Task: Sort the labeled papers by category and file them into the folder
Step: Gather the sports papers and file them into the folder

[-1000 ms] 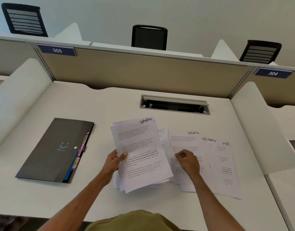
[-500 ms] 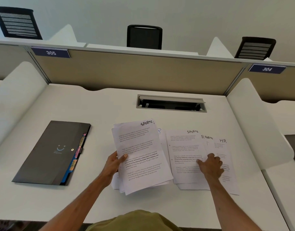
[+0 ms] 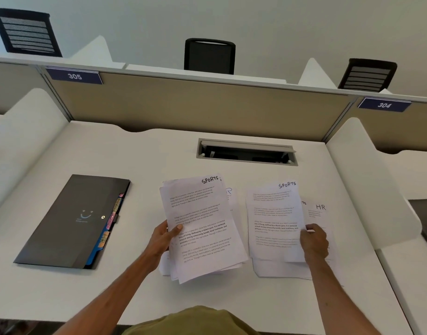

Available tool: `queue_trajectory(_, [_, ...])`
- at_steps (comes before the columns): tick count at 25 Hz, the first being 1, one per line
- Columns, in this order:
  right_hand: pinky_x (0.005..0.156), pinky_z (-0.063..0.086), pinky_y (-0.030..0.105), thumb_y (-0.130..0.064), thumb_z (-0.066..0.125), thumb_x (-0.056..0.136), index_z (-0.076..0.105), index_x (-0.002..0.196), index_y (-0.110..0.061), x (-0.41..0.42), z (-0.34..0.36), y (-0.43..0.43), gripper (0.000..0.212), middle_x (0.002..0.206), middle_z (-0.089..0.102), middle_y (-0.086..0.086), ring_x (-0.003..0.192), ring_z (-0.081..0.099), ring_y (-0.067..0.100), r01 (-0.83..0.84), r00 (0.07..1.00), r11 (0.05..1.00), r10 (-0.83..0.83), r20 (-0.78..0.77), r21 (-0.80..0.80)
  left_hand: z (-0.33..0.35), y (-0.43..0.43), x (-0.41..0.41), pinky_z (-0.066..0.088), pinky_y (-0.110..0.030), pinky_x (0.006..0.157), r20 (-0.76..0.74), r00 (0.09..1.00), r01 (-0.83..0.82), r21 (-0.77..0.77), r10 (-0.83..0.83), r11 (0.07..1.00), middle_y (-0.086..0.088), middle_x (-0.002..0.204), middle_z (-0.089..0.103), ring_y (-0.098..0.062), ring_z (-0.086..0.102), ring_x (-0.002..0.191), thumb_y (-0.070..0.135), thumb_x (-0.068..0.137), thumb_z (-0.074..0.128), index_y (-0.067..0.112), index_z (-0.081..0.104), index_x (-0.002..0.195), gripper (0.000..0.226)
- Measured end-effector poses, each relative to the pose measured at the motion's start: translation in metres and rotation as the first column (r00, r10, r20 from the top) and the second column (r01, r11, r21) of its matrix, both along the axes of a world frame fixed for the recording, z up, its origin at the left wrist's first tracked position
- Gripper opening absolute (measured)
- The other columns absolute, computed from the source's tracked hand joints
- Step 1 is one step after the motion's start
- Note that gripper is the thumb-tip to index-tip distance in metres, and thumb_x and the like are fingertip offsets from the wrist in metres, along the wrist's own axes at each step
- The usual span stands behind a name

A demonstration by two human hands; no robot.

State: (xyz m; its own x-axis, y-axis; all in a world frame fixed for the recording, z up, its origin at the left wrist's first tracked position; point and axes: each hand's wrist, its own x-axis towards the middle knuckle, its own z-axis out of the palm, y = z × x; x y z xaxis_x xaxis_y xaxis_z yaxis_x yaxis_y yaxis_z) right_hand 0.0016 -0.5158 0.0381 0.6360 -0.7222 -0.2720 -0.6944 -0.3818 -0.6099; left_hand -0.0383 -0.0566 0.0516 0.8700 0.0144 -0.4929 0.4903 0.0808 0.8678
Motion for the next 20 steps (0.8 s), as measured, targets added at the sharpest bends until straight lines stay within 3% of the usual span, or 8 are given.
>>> queue_trajectory(4, [0.083, 0.046, 0.033, -0.004, 0.07, 0.093, 0.071, 0.099, -0.011, 0.001, 0.005, -0.003, 0.009, 0.125, 0.07, 0.015, 0.107, 0.064, 0.034, 0.073, 0.961, 0.905, -0.177, 0.214, 0.42, 0.001, -0.003, 0.003, 0.064, -0.04, 0.08, 0.003, 1.0, 0.006, -0.003, -0.006, 1.0, 0.003, 0.119, 0.081, -0.023, 0.079, 0.103, 0.029, 0.102, 0.07, 0.023, 0.066, 0.136, 0.035])
queue_trajectory(7, [0.07, 0.042, 0.03, -0.01, 0.073, 0.092, 0.074, 0.093, -0.019, 0.004, 0.012, -0.002, 0.009, 0.119, 0.072, 0.009, 0.099, 0.062, 0.025, 0.058, 0.953, 0.821, -0.214, 0.214, 0.568, 0.004, -0.004, 0.007, 0.064, -0.04, 0.081, 0.008, 1.0, 0.012, -0.009, -0.012, 1.0, 0.003, 0.12, 0.081, -0.023, 0.079, 0.104, 0.028, 0.102, 0.07, 0.023, 0.066, 0.136, 0.035])
queue_trajectory(9, [0.076, 0.046, 0.033, -0.011, 0.073, 0.092, 0.076, 0.095, -0.018, 0.006, 0.019, 0.003, 0.007, 0.117, 0.075, 0.01, 0.095, 0.063, 0.022, -0.013, 0.956, 0.765, -0.179, 0.232, 0.644, 0.005, -0.006, 0.009, 0.065, -0.04, 0.08, 0.015, 1.0, 0.019, -0.017, -0.018, 1.0, 0.002, 0.121, 0.08, -0.023, 0.079, 0.105, 0.028, 0.103, 0.068, 0.022, 0.066, 0.137, 0.034])
queue_trajectory(13, [0.084, 0.048, 0.036, -0.013, 0.072, 0.092, 0.077, 0.097, -0.015, 0.012, 0.036, 0.029, 0.007, 0.107, 0.078, 0.01, 0.092, 0.069, 0.022, -0.263, 0.945, 0.698, 0.047, 0.323, 0.667, 0.007, -0.012, 0.012, 0.065, -0.039, 0.079, 0.038, 0.999, 0.024, -0.007, -0.024, 1.0, 0.003, 0.121, 0.08, -0.023, 0.079, 0.105, 0.032, 0.105, 0.066, 0.023, 0.064, 0.138, 0.035])
queue_trajectory(16, [0.076, 0.045, 0.034, -0.013, 0.073, 0.09, 0.078, 0.091, -0.02, 0.02, 0.047, 0.058, 0.008, 0.096, 0.079, 0.003, 0.085, 0.067, 0.018, -0.322, 0.939, 0.68, 0.142, 0.313, 0.659, 0.009, -0.015, 0.015, 0.065, -0.047, 0.085, 0.051, 0.998, 0.035, -0.003, -0.035, 0.999, 0.003, 0.121, 0.08, -0.024, 0.079, 0.106, 0.035, 0.105, 0.065, 0.023, 0.063, 0.14, 0.037])
queue_trajectory(20, [0.074, 0.047, 0.035, -0.014, 0.072, 0.091, 0.076, 0.097, -0.015, 0.028, 0.047, 0.088, 0.007, 0.099, 0.08, 0.003, 0.084, 0.07, 0.019, -0.408, 0.913, 0.672, 0.3, 0.276, 0.618, 0.014, -0.018, 0.02, 0.061, -0.062, 0.096, 0.07, 0.996, 0.048, -0.018, -0.047, 0.999, 0.0, 0.122, 0.08, -0.027, 0.078, 0.109, 0.038, 0.104, 0.065, 0.024, 0.064, 0.138, 0.036])
